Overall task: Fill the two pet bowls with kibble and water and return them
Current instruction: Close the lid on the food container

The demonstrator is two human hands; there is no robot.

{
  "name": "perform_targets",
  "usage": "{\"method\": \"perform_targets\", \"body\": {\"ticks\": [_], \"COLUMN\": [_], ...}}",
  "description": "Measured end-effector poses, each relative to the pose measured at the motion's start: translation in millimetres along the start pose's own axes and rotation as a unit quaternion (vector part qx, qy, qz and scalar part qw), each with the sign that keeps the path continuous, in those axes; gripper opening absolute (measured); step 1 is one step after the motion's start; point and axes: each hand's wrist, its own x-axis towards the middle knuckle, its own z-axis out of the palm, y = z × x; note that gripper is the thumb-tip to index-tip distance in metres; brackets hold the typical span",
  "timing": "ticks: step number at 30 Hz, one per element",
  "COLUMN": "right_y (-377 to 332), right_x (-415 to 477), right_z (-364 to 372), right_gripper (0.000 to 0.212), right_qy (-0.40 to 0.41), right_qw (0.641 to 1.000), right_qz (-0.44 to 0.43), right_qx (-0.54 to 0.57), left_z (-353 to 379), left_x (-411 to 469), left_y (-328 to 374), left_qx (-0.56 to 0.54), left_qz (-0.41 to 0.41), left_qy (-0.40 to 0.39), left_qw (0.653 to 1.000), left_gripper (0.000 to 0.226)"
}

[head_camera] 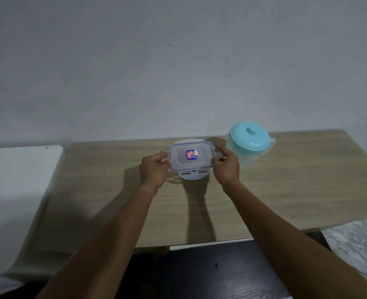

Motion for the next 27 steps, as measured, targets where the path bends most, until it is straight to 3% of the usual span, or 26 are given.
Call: {"method": "perform_targets", "body": {"ticks": [15,27], "right_y": [16.8,23.9], "right_x": [29.2,14.6], "right_z": [12.4,11.1], "right_gripper": [0.043,0.048], "right_qy": [0.002,-0.008], "right_qw": [0.999,0.999], "right_qz": [0.000,0.015], "right_qx": [-0.054,-0.051], "left_z": [44.0,28.3], "left_x": [27.0,24.1], "left_y": [-9.9,-29.0], "left_qx": [0.002,-0.039], "left_qz": [-0.002,-0.036], "left_qy": [0.024,0.012], "left_qw": [1.000,0.999], "left_gripper": [0.041,0.038]}}
